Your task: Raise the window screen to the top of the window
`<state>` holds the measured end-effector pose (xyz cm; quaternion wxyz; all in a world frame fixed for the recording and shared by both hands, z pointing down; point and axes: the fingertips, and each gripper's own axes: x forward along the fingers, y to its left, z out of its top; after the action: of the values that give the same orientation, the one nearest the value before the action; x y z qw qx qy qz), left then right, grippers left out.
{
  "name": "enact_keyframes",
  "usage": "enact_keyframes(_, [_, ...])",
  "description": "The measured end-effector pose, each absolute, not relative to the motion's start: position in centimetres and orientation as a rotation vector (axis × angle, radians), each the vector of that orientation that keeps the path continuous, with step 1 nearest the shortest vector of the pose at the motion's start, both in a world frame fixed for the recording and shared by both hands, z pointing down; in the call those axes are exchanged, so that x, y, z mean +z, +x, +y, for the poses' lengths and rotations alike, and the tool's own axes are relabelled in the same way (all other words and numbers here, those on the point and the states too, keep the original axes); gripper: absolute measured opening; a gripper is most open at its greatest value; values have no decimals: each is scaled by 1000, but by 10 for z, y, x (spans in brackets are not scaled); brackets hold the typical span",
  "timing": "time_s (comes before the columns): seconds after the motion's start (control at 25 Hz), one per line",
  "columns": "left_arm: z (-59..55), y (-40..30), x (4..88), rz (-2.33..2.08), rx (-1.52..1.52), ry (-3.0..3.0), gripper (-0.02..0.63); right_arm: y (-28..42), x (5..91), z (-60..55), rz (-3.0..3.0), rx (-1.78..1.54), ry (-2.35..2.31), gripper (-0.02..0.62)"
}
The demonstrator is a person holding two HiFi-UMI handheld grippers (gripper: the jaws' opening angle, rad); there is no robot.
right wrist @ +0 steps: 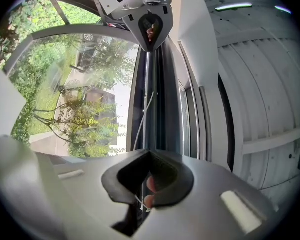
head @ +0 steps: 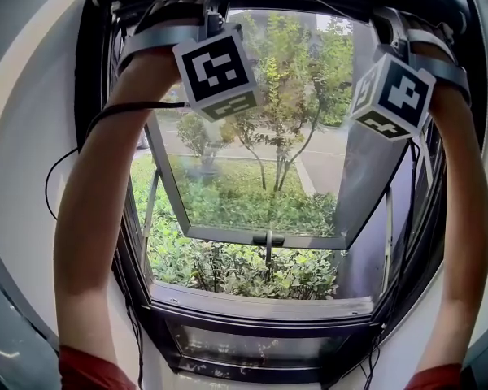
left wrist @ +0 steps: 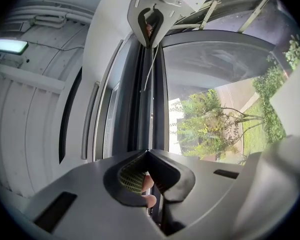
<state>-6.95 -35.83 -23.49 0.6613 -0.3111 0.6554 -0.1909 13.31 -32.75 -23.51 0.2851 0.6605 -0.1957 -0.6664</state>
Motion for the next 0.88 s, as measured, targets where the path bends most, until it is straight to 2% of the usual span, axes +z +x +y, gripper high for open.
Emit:
enact_keyframes(0.16, [-358, -77, -224, 1497, -436, -722, 5, 130, -224, -329, -571, -1797, 1776, 9])
enact_keyframes(0.48, [-351, -70, -195, 1484, -236, -877, 5, 131, -193, -325, -735, -1835, 1825, 9])
enact_keyframes(0.88, [-347, -79, -110, 1514, -88, -1105, 5, 129, -127, -329, -1004, -1838, 1858, 9])
